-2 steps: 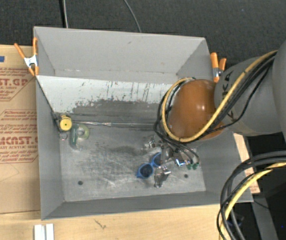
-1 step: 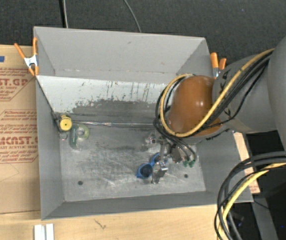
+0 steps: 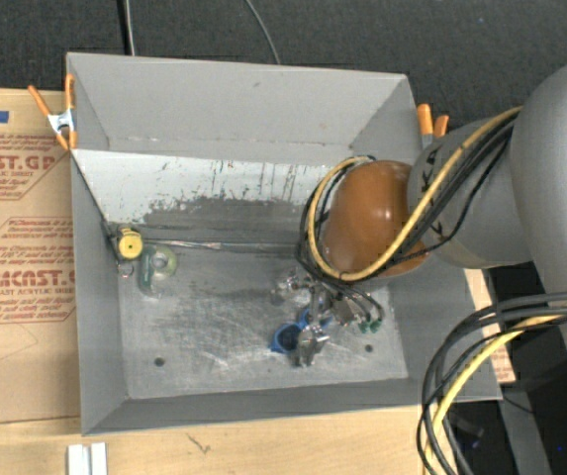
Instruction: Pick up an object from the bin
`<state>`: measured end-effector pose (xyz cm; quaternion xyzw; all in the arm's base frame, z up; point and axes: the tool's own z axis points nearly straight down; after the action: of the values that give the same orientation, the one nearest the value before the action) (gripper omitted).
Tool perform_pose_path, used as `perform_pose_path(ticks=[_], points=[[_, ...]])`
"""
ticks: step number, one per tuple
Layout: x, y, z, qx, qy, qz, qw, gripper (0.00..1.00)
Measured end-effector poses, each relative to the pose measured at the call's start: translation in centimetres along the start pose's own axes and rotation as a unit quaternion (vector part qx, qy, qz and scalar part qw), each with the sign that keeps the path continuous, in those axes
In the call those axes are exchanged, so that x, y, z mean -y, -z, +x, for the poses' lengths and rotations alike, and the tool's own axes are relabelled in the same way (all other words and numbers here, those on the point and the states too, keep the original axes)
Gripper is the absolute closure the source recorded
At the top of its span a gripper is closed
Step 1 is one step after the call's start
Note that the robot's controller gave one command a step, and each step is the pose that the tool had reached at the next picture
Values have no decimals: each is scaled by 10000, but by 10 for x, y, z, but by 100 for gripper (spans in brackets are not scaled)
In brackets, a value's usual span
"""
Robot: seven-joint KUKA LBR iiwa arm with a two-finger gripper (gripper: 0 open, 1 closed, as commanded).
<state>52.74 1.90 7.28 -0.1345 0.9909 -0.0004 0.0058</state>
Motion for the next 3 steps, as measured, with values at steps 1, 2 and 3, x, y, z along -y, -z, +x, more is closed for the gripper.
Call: perform_pose_path(ticks=[1,2,3], points=[[0,1,-2,-29,-4,-5,10000,0],[0,3,-2,-34,-1,-4,10000,100],[0,14,-3,-47,-1,-11,10000,100]])
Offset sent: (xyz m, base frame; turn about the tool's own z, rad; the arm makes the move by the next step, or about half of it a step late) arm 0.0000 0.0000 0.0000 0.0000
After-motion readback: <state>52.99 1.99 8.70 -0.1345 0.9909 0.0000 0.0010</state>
